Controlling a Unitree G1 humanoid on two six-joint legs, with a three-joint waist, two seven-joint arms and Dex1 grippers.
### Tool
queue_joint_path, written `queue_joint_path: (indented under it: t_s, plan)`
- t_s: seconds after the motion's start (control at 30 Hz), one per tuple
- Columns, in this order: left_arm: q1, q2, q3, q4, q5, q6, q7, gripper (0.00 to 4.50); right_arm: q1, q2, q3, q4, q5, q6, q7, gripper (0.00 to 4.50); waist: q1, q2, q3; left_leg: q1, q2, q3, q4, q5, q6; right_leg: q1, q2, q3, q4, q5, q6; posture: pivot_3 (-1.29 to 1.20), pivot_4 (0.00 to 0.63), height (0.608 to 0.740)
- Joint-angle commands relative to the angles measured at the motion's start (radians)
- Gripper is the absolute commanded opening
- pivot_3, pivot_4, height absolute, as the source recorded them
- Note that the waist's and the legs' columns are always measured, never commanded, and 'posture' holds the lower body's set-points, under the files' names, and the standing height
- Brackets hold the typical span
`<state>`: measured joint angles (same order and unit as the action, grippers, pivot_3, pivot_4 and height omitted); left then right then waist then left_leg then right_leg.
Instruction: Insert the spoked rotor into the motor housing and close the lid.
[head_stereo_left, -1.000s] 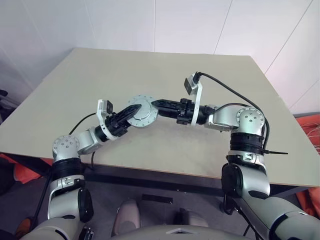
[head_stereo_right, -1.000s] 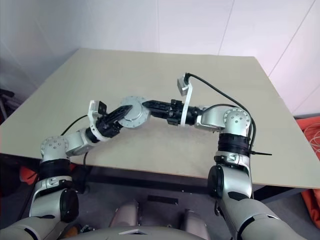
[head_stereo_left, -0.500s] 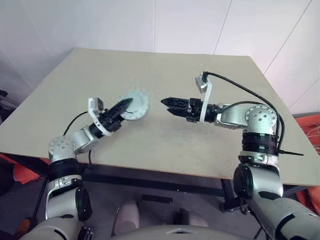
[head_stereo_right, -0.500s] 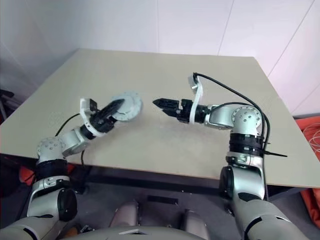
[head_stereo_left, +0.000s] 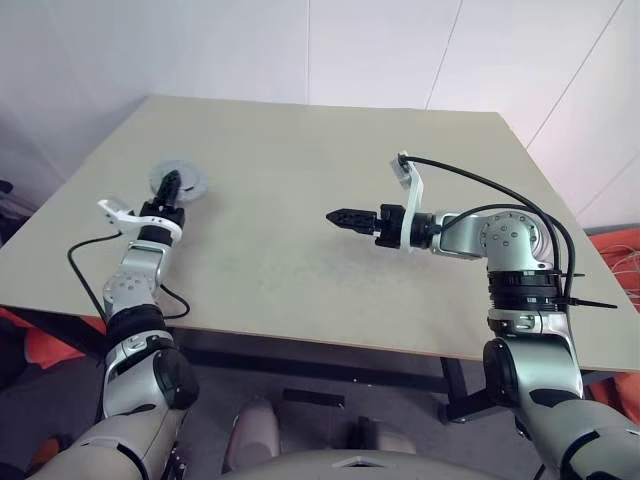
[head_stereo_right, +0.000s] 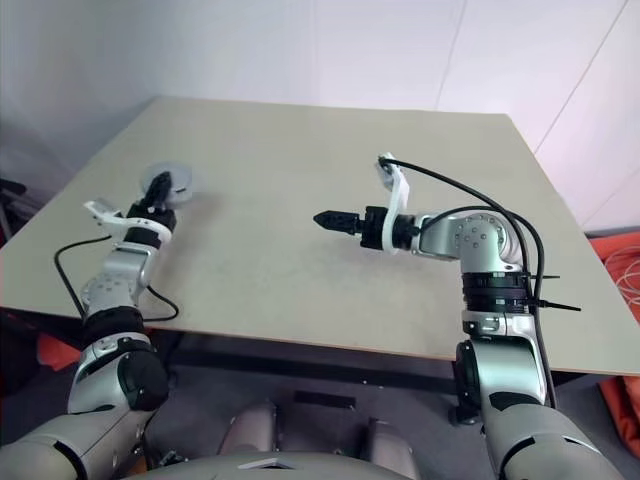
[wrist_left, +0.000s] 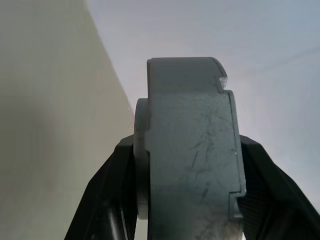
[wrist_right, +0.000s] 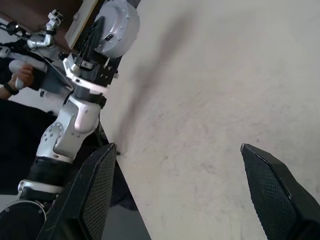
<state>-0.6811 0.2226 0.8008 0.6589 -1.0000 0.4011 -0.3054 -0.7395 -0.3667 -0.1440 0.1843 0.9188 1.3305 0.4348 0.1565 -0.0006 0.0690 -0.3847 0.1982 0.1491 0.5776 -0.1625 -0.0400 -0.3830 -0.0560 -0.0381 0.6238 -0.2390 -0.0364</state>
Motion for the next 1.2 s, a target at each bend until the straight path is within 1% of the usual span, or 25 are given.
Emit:
queue_joint_path:
  t_s: [0.03,0.1,0.33,0.43,0.67,0.8,0.9,1.17,1.2]
  plan:
    - [-0.082,0.014,0.043,0.012,-0.052,-0.035,0.050,2.09,-0.008,-0.005,-0.005,-0.048,-0.008,-0.002,0.020,4.50,0.005,-0.001,0.000,0.000,0.000,0.000,0.000,0.000,0.000,0.000,0.000,0.000,0.000,0.000,0.000,0.00,0.000,0.740]
    - [-0.117,0.013,0.095,0.061,-0.087,-0.058,0.119,2.09,-0.006,-0.003,-0.008,-0.055,-0.010,0.004,0.022,4.50,0.008,-0.001,0.000,0.000,0.000,0.000,0.001,0.000,0.000,0.001,0.000,0.000,0.000,0.001,0.001,0.00,0.000,0.740]
    - [-0.142,0.003,0.100,0.112,-0.074,-0.076,0.191,2.09,-0.006,0.001,-0.015,-0.063,-0.017,0.013,0.022,4.50,0.008,-0.002,0.000,0.000,0.000,-0.001,0.004,0.000,0.000,0.002,-0.001,0.000,0.000,0.002,0.003,0.00,0.000,0.740]
    - [-0.152,-0.016,0.102,0.092,-0.086,-0.083,0.228,2.09,-0.003,0.000,-0.019,-0.069,-0.017,0.018,0.019,4.50,0.008,-0.002,0.000,0.000,0.000,-0.001,0.004,0.000,0.000,0.002,-0.001,0.000,0.000,0.002,0.003,0.00,0.000,0.740]
    - [-0.191,-0.065,0.120,0.046,-0.145,-0.081,0.386,2.09,-0.006,0.007,-0.023,-0.073,-0.021,0.024,0.011,4.50,0.012,-0.002,0.000,0.000,0.000,-0.001,0.004,0.000,0.000,0.002,-0.001,0.000,0.000,0.002,0.003,0.00,0.000,0.740]
    - [-0.192,-0.091,0.103,0.035,-0.127,-0.108,0.465,2.09,-0.008,0.013,-0.025,-0.070,-0.028,0.017,0.005,4.50,0.014,-0.002,0.000,0.000,0.000,-0.001,0.004,0.000,0.000,0.002,-0.001,0.000,0.000,0.002,0.003,0.00,0.000,0.740]
    - [-0.179,-0.102,0.087,0.023,-0.107,-0.119,0.496,2.09,-0.007,0.017,-0.028,-0.071,-0.033,0.015,0.001,4.50,0.015,-0.002,0.000,0.000,0.000,-0.001,0.004,0.000,0.000,0.002,-0.001,0.000,0.000,0.002,0.003,0.00,0.000,0.740]
    - [-0.148,-0.126,0.068,-0.020,-0.120,-0.094,0.512,2.09,-0.007,0.024,-0.035,-0.077,-0.039,0.014,-0.006,4.50,0.018,-0.003,0.000,0.000,0.000,-0.001,0.004,0.000,0.000,0.002,-0.001,0.000,0.000,0.002,0.003,0.00,0.000,0.740]
    - [-0.142,-0.134,0.069,-0.032,-0.128,-0.087,0.511,2.44,-0.007,0.025,-0.035,-0.077,-0.040,0.014,-0.008,4.50,0.018,-0.003,0.000,0.000,0.000,-0.001,0.004,0.000,0.000,0.002,-0.001,0.000,0.000,0.002,0.003,0.00,0.000,0.740]
